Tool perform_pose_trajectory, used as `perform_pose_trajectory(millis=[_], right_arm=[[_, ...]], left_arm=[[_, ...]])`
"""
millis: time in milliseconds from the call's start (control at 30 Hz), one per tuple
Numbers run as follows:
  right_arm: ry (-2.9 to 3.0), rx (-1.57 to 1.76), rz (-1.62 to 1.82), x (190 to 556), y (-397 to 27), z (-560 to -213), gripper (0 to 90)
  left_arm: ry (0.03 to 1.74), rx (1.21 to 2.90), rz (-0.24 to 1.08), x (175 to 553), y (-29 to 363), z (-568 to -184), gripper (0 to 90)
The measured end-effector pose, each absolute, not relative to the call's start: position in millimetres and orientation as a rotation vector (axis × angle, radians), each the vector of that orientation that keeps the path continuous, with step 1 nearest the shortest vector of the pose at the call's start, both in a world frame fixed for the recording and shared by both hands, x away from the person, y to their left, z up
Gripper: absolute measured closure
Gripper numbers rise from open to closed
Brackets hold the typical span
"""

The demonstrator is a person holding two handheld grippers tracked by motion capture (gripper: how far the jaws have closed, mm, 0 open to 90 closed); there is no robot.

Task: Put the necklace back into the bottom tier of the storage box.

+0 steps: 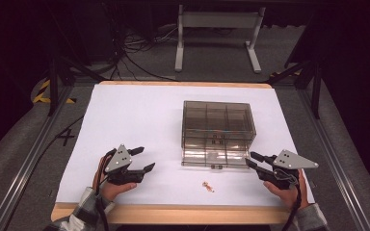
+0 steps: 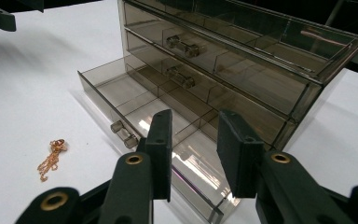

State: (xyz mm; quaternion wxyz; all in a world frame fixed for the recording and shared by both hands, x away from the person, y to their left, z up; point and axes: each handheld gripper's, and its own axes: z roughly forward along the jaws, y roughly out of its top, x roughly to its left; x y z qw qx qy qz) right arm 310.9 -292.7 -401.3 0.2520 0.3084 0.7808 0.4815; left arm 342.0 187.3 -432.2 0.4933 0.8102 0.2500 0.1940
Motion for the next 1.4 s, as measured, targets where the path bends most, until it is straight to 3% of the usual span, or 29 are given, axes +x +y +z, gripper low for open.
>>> perform_pose_trajectory(millis=[300, 633, 1400], right_arm=[[2.164, 0.8, 1.322, 308.9, -280.2, -407.3, 60.9], [2.199, 0.755, 1.308, 306.3, -265.9, -411.4, 51.0], [2.402, 0.588, 1.328, 295.2, -213.2, -431.6, 64.2]], left_arm=[[0.655, 1.972, 0.5, 336.3, 199.7, -439.4, 16.0], [0.686, 1.945, 0.478, 339.9, 199.2, -444.5, 11.2], [0.709, 1.92, 0.45, 343.4, 198.8, -449.9, 9.9]])
